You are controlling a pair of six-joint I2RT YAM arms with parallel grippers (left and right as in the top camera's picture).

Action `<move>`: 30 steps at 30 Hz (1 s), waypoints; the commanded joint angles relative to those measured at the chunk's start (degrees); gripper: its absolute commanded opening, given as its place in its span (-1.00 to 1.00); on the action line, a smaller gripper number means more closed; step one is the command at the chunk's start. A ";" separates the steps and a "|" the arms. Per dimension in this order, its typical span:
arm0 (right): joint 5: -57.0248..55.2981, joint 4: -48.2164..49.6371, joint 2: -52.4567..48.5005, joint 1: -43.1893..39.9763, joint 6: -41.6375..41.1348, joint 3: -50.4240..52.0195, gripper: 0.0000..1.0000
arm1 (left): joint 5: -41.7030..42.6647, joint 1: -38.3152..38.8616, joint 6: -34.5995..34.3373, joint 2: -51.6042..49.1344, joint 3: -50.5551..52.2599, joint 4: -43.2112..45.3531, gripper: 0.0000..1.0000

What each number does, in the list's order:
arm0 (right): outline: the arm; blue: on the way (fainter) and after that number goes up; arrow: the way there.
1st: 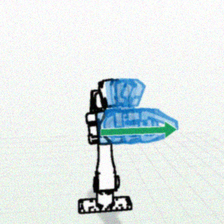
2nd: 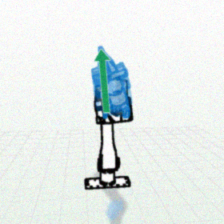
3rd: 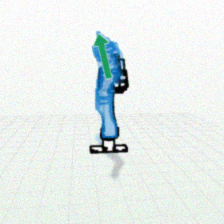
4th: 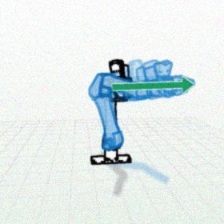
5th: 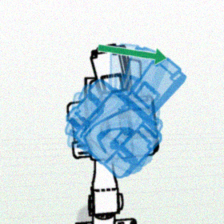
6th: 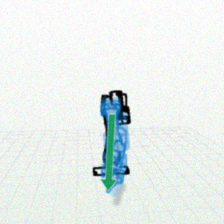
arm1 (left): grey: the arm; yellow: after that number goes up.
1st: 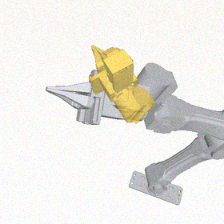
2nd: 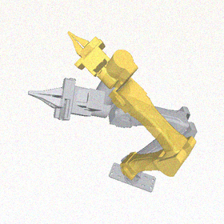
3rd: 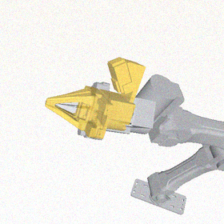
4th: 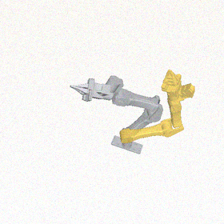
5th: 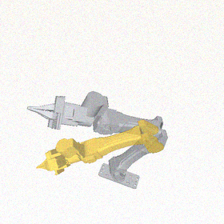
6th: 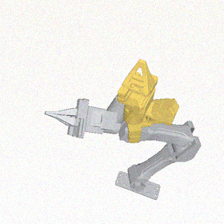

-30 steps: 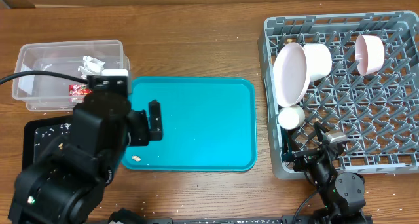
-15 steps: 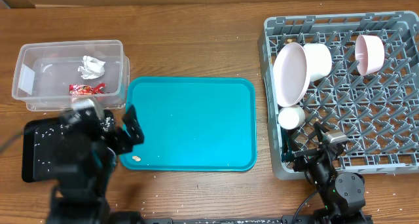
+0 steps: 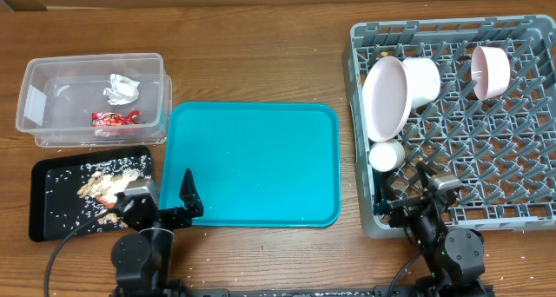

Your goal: Sort waste into correct bins and load items into the dishwasher

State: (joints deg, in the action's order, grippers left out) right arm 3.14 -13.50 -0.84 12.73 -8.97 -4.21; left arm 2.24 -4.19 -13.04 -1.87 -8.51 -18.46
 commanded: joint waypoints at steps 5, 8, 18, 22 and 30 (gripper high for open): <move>-0.02 0.39 0.68 -0.44 -0.02 0.20 1.00 | 1.27 -0.92 0.83 1.68 3.87 3.39 1.00; -0.02 0.39 0.68 -0.44 -0.02 0.20 1.00 | 1.20 -1.16 0.83 1.68 3.87 3.34 1.00; -0.04 0.37 0.68 -0.44 -0.04 0.20 1.00 | 1.20 -1.14 0.83 1.62 3.87 3.34 1.00; -0.04 0.37 0.68 -0.44 -0.02 0.20 1.00 | 1.22 -1.01 0.83 1.62 3.87 3.34 1.00; -0.04 0.39 0.68 -0.44 -0.02 0.20 1.00 | 1.22 -1.01 0.83 1.60 3.87 3.34 1.00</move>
